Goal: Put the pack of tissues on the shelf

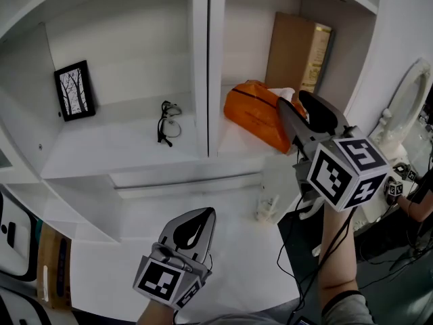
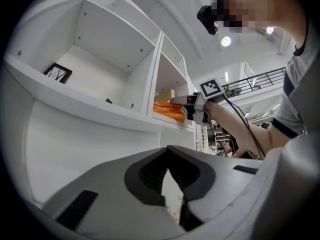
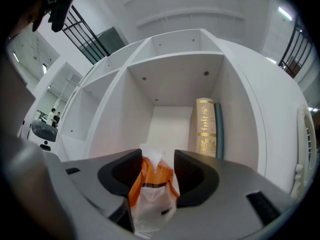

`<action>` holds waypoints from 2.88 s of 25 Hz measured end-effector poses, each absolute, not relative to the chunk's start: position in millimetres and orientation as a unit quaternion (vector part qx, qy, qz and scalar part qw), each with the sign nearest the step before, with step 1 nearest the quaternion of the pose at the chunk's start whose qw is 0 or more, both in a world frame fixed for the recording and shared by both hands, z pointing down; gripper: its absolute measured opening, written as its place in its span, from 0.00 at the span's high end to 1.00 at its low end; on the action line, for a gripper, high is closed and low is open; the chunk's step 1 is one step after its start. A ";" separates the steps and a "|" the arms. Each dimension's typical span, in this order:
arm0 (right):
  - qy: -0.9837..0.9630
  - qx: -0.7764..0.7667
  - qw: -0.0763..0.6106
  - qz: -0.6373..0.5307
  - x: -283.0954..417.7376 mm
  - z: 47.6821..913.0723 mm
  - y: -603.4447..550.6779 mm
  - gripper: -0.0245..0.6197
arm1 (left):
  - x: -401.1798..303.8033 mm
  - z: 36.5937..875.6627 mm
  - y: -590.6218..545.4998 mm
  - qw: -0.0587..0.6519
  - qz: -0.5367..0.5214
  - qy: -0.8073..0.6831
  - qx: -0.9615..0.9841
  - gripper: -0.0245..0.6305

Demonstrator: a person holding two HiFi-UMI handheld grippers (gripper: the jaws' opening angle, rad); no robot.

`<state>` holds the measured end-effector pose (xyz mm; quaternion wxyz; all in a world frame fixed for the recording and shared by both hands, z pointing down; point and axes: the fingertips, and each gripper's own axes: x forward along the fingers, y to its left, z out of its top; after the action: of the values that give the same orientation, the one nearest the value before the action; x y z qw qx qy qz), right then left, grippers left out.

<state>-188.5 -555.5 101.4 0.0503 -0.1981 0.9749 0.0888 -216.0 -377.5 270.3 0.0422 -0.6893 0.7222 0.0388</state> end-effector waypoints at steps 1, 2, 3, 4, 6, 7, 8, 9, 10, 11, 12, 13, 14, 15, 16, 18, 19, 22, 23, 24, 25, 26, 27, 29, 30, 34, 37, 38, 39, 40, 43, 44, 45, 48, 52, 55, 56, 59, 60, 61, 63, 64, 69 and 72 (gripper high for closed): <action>0.975 -0.197 0.055 0.089 -186.6 98.4 -554.6 0.61 | -215.4 270.5 -377.6 0.042 0.039 0.722 -0.690 0.92; 0.975 -0.197 0.059 0.089 -184.8 96.0 -553.6 0.61 | -214.8 270.5 -377.5 0.042 0.039 0.721 -0.690 0.92; 0.975 -0.196 0.060 0.090 -183.1 94.4 -552.0 0.61 | -214.2 270.2 -377.3 0.043 0.040 0.721 -0.691 0.93; 0.974 -0.196 0.060 0.090 -181.2 93.4 -549.7 0.62 | -213.5 269.8 -376.9 0.044 0.040 0.720 -0.691 0.92; 0.974 -0.197 0.062 0.091 -176.6 91.8 -544.0 0.63 | -212.0 268.8 -375.6 0.045 0.041 0.719 -0.693 0.92; 0.974 -0.196 0.064 0.091 -173.8 90.7 -541.1 0.64 | -210.9 268.2 -374.8 0.046 0.041 0.718 -0.694 0.92; 0.974 -0.196 0.067 0.091 -170.9 89.6 -538.0 0.65 | -209.8 267.7 -374.1 0.047 0.042 0.717 -0.695 0.93; 0.974 -0.196 0.070 0.093 -168.0 88.5 -534.7 0.65 | -208.8 267.3 -373.5 0.048 0.042 0.716 -0.696 0.92; 0.974 -0.195 0.072 0.095 -165.3 87.6 -531.2 0.65 | -207.9 267.0 -372.9 0.049 0.042 0.714 -0.697 0.92; 0.973 -0.195 0.073 0.098 -162.8 87.0 -527.5 0.65 | -206.9 266.8 -372.5 0.050 0.042 0.713 -0.698 0.92; 0.973 -0.194 0.073 0.100 -160.5 86.7 -523.6 0.65 | -205.7 266.4 -372.3 0.050 0.042 0.711 -0.700 0.92; 0.973 -0.193 0.074 0.102 -158.1 87.0 -519.5 0.65 | -204.3 266.0 -372.2 0.051 0.042 0.709 -0.702 0.92; 0.974 -0.190 0.075 0.102 -155.8 87.9 -515.1 0.67 | -202.8 265.3 -372.0 0.052 0.042 0.707 -0.704 0.92; 0.974 -0.188 0.076 0.100 -153.4 89.5 -510.5 0.70 | -201.2 264.4 -371.6 0.053 0.042 0.704 -0.707 0.92; 0.975 -0.185 0.077 0.098 -150.7 92.0 -505.9 0.71 | -199.5 263.5 -371.0 0.054 0.042 0.701 -0.710 0.92; 0.975 -0.186 0.078 0.092 -144.4 98.6 -498.1 0.72 | -195.8 261.8 -369.6 0.056 0.043 0.695 -0.716 0.92; 0.975 -0.189 0.079 0.090 -140.9 102.2 -494.9 0.74 | -193.8 261.4 -368.9 0.057 0.043 0.691 -0.719 0.92; 0.974 -0.195 0.081 0.081 -130.4 113.5 -485.2 0.84 | -188.1 262.6 -367.2 0.055 0.046 0.681 -0.729 0.92; 0.975 -0.194 0.081 0.076 -127.6 118.0 -481.4 0.87 | -186.0 263.3 -366.6 0.054 0.047 0.677 -0.733 0.92; 0.976 -0.192 0.079 0.071 -125.2 122.8 -477.4 0.89 | -183.8 264.1 -366.0 0.053 0.048 0.673 -0.736 0.92; 0.976 -0.191 0.078 0.068 -122.8 127.5 -473.5 0.92 | -181.4 265.0 -365.3 0.052 0.048 0.669 -0.740 0.92; 0.976 -0.192 0.076 0.065 -120.3 132.1 -469.7 0.94 | -178.8 266.2 -364.3 0.051 0.048 0.665 -0.744 0.92; 0.976 -0.193 0.073 0.064 -118.0 136.4 -465.9 0.96 | -176.2 267.6 -363.1 0.049 0.048 0.661 -0.748 0.93; 0.977 -0.194 0.067 0.060 -114.8 145.1 -457.2 0.97 | -171.4 270.8 -359.9 0.046 0.046 0.652 -0.755 0.92; 0.977 -0.193 0.064 0.058 -113.8 149.4 -452.2 0.97 | -169.5 272.3 -358.0 0.044 0.046 0.649 -0.758 0.93; 0.977 -0.198 0.055 0.059 -109.1 168.8 -430.7 0.97 | -162.8 276.8 -349.5 0.040 0.045 0.636 -0.769 0.93; 0.976 -0.205 0.047 0.058 -102.6 183.6 -414.3 0.97 | -155.6 278.9 -341.8 0.040 0.046 0.624 -0.779 0.92; 0.976 -0.207 0.047 0.056 -99.9 188.0 -408.5 0.97 | -152.9 279.9 -339.0 0.040 0.046 0.620 -0.782 0.92; 0.975 -0.209 0.047 0.053 -97.1 192.4 -402.5 0.97 | -150.2 280.9 -336.1 0.040 0.047 0.616 -0.785 0.93; 0.975 -0.209 0.048 0.049 -94.6 196.7 -396.2 0.97 | -147.6 281.8 -333.2 0.039 0.048 0.613 -0.788 0.92; 0.977 -0.205 0.051 0.037 -90.3 209.0 -376.3 0.97 | -141.1 282.6 -323.3 0.041 0.050 0.604 -0.794 0.92; 0.977 -0.203 0.052 0.036 -89.2 212.8 -369.4 0.97 | -138.9 282.4 -319.4 0.042 0.050 0.601 -0.797 0.93; 0.977 -0.203 0.052 0.036 -88.0 216.4 -362.3 0.97 | -136.4 282.3 -315.4 0.043 0.051 0.597 -0.800 0.92; 0.976 -0.207 0.048 0.042 -84.3 228.3 -341.9 0.97 | -129.8 284.0 -302.2 0.047 0.051 0.586 -0.807 0.92; 0.975 -0.214 0.042 0.040 -82.2 244.7 -319.5 0.97 | -125.8 290.4 -284.4 0.050 0.051 0.577 -0.813 0.92; 0.974 -0.221 0.039 0.031 -79.9 255.3 -303.2 0.97 | -123.0 294.6 -269.5 0.052 0.049 0.569 -0.819 0.92; 0.973 -0.224 0.037 0.028 -78.8 258.5 -297.7 0.97 | -121.9 295.7 -264.6 0.051 0.049 0.566 -0.821 0.92; 0.972 -0.230 0.033 0.021 -76.4 266.5 -281.6 0.97 | -119.3 297.9 -250.6 0.049 0.050 0.560 -0.826 0.93; 0.972 -0.231 0.032 0.020 -75.8 269.1 -275.9 0.97 | -118.5 298.6 -245.9 0.048 0.049 0.558 -0.827 0.93; 0.972 -0.231 0.030 0.019 -75.3 272.0 -269.9 0.97 | -117.6 299.6 -241.2 0.048 0.049 0.556 -0.828 0.92; 0.973 -0.228 0.026 0.016 -75.3 278.3 -257.2 0.97 | -115.6 301.6 -232.1 0.047 0.049 0.553 -0.831 0.93; 0.973 -0.227 0.024 0.016 -75.5 281.3 -250.8 0.97 | -114.7 302.5 -227.7 0.047 0.048 0.551 -0.832 0.92; 0.973 -0.228 0.020 0.021 -75.6 291.3 -222.2 0.97 | -111.8 302.4 -208.6 0.050 0.046 0.543 -0.837 0.92; 0.974 -0.225 0.020 0.022 -76.2 294.7 -208.3 0.97 | -109.8 301.3 -199.8 0.053 0.046 0.539 -0.840 0.92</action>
<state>-76.2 -208.3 294.7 0.0202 -0.2253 0.9738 0.0219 -109.8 -199.8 301.3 0.0527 -0.8396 0.5388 0.0455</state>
